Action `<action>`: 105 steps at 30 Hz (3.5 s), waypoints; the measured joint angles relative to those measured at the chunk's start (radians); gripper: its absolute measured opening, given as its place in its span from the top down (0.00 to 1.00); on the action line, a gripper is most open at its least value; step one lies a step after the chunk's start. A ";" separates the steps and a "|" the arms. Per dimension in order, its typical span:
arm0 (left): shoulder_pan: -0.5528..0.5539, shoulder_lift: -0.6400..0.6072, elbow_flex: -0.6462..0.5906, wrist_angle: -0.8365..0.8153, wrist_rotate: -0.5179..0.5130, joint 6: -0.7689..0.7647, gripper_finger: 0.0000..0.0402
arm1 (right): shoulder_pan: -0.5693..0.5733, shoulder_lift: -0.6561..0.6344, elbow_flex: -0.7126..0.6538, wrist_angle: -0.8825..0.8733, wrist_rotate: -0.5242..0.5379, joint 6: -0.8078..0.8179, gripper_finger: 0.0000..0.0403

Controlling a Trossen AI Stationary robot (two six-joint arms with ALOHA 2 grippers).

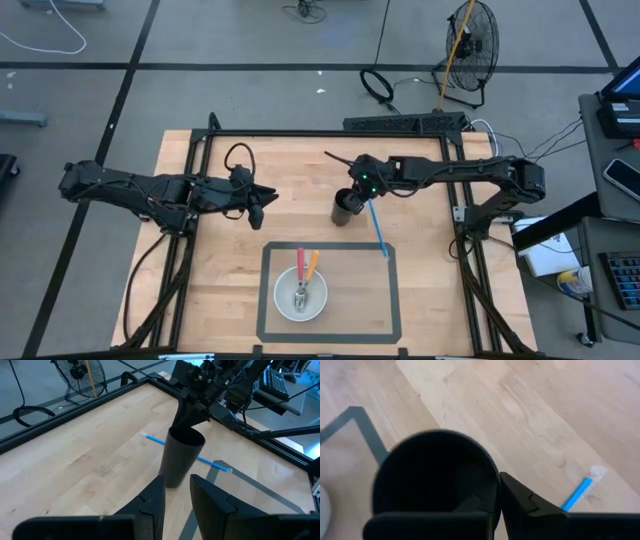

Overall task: Pick & Place Utensil
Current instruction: Put the black cup to the right of the white bowl on the mat

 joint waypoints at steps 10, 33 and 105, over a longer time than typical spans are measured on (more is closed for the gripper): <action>0.000 0.000 0.000 -0.001 -0.024 0.003 0.77 | 0.000 0.000 0.000 0.003 -0.001 -0.009 0.99; 0.000 0.000 0.000 -0.008 -0.041 0.011 0.77 | 0.024 -0.102 0.000 -0.015 -0.029 -0.016 1.00; 0.003 0.000 0.000 -0.097 0.027 0.051 0.77 | 0.681 0.146 0.309 -0.326 0.172 0.581 1.00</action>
